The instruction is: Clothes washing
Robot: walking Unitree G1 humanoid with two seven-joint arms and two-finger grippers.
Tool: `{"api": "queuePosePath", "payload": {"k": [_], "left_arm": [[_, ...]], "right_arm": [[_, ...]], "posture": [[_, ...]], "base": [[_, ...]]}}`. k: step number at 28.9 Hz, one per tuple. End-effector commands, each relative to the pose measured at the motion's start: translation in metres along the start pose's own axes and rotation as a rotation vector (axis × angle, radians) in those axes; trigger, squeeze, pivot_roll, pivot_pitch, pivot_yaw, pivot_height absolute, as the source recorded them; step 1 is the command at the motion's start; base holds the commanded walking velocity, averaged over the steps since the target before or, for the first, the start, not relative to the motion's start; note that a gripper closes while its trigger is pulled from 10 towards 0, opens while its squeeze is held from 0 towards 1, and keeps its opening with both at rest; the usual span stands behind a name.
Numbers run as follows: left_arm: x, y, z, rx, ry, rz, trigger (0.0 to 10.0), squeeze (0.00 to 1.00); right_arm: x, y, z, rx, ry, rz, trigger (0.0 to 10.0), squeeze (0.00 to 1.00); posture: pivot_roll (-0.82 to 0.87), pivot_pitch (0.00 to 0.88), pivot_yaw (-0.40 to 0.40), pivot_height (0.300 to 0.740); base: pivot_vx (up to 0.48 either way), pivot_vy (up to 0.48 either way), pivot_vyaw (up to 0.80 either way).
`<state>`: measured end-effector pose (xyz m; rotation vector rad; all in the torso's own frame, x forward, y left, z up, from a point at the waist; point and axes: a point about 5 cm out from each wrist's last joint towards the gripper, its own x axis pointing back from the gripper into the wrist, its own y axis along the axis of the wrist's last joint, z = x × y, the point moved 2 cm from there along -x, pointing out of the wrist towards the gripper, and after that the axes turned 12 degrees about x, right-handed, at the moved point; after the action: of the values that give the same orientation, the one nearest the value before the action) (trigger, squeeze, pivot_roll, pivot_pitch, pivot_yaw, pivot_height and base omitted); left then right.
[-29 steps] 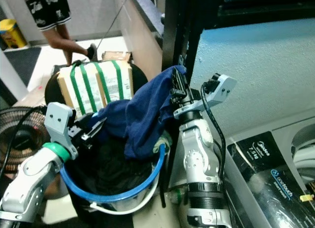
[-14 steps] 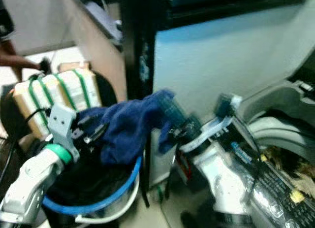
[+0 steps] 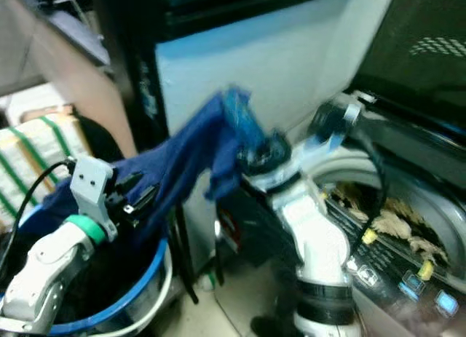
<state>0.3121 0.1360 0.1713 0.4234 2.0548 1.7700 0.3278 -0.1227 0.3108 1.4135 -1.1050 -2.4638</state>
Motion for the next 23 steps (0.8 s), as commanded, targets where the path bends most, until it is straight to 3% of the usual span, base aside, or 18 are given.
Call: {"api": "queuePosePath", "payload": {"k": [1, 3, 4, 5, 6, 8, 9, 12, 23], "left_arm": [[0.000, 0.004, 0.003, 0.000, 0.020, -0.013, 10.0, 0.00], [-0.001, 0.012, 0.008, 0.008, 0.061, -0.053, 10.0, 0.00], [-0.001, 0.012, 0.008, 0.008, 0.061, -0.053, 10.0, 0.00], [-0.002, 0.019, 0.011, 0.001, 0.082, -0.082, 10.0, 0.00], [-0.002, 0.019, 0.011, 0.001, 0.082, -0.082, 10.0, 0.00], [-0.003, 0.031, 0.015, -0.012, 0.114, -0.125, 10.0, 0.00], [-0.004, 0.037, 0.017, -0.024, 0.125, -0.142, 10.0, 0.00], [-0.007, 0.050, 0.023, -0.046, 0.169, -0.179, 10.0, 0.00], [-0.010, 0.064, 0.020, -0.028, 0.182, -0.236, 10.0, 0.00]], "right_arm": [[0.001, 0.015, -0.022, 0.122, -0.167, -0.041, 10.0, 0.00], [-0.010, 0.036, -0.036, 0.268, -0.297, -0.091, 10.0, 0.00], [-0.010, 0.036, -0.036, 0.268, -0.297, -0.091, 10.0, 0.00], [-0.018, 0.046, -0.032, 0.422, -0.288, -0.067, 10.0, 0.00], [-0.018, 0.046, -0.032, 0.422, -0.288, -0.067, 10.0, 0.00], [-0.033, 0.057, -0.022, 0.683, -0.245, -0.010, 10.0, 0.00], [-0.040, 0.057, -0.015, 0.739, -0.210, 0.009, 10.0, 0.00], [-0.055, 0.058, -0.004, 0.758, -0.170, -0.029, 10.0, 0.00], [-0.078, 0.072, 0.007, 0.779, -0.171, -0.122, 10.0, 0.00]], "posture": [[0.07, 0.021, 0.096, 0.740], [0.08, 0.026, 0.087, 0.740], [0.08, 0.026, 0.087, 0.740], [0.08, 0.022, 0.075, 0.740], [0.08, 0.022, 0.075, 0.740], [0.08, 0.021, 0.067, 0.740], [0.08, 0.018, 0.057, 0.740], [0.08, 0.013, 0.046, 0.740], [0.06, 0.007, 0.026, 0.740]], "base": [[0.000, 0.000, -0.80], [0.000, 0.000, -0.80], [0.000, 0.000, -0.80], [0.000, 0.000, -0.80], [0.000, 0.000, -0.80], [0.000, 0.000, -0.80], [0.000, 0.000, -0.80], [0.000, 0.000, -0.80], [0.000, 0.000, -0.80]]}}
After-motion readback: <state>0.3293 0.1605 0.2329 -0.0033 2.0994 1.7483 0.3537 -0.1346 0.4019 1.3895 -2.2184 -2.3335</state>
